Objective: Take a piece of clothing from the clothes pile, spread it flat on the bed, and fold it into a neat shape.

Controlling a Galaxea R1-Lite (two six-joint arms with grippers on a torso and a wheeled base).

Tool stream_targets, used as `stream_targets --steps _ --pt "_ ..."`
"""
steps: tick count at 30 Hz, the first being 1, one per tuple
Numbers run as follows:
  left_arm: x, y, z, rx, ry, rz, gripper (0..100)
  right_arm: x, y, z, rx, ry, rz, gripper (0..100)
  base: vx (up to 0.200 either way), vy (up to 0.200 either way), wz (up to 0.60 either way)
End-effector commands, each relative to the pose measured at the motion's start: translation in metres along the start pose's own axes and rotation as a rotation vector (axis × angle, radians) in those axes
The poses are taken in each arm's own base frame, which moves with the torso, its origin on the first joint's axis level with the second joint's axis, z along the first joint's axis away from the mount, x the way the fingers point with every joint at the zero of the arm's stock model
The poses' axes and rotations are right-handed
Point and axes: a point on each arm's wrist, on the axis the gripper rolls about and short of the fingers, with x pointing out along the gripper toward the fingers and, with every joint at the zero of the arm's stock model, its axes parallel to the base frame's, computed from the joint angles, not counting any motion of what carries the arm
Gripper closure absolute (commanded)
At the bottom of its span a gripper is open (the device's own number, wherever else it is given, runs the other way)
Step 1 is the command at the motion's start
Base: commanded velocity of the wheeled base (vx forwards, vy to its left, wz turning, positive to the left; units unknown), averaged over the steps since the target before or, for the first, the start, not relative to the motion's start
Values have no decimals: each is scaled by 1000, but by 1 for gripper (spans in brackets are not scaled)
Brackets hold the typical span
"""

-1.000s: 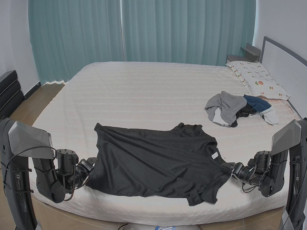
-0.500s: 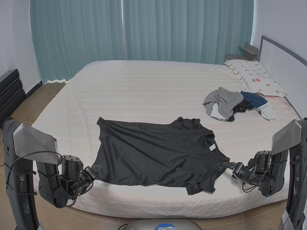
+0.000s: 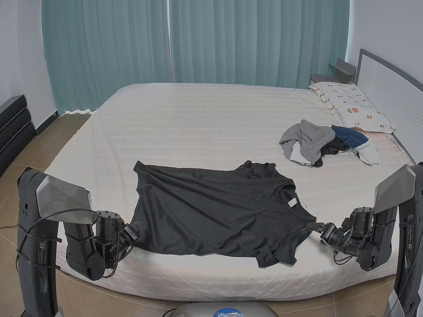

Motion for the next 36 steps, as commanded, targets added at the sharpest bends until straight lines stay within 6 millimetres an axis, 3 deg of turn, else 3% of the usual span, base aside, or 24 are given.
stream_targets --steps 1,2,3,12,16,19,29,30,36 --pt "8 3 -4 12 5 10 0 0 8 0 -18 -25 16 0 0 0 0" --pt "9 4 -5 14 8 14 0 0 9 0 -22 -32 14 0 0 0 0" --pt "9 5 -5 17 8 16 100 -1 11 1 -24 -43 11 0 0 0 0" --pt "6 16 9 -45 -21 51 100 -7 26 -4 -48 -38 41 0 0 0 0" --pt "-9 22 27 -110 -49 58 100 -7 30 -16 -75 4 41 0 0 0 0" --pt "-16 26 27 -114 -41 73 100 -5 36 -21 -92 13 57 0 0 0 0" --pt "-22 25 27 -133 -40 71 100 23 42 -27 -198 9 104 0 0 0 0" --pt "-21 25 27 -139 -40 70 100 26 41 -27 -204 7 104 100 0 0 0" --pt "-19 23 29 -152 -51 60 100 39 49 -14 -253 -43 135 100 0 0 0"
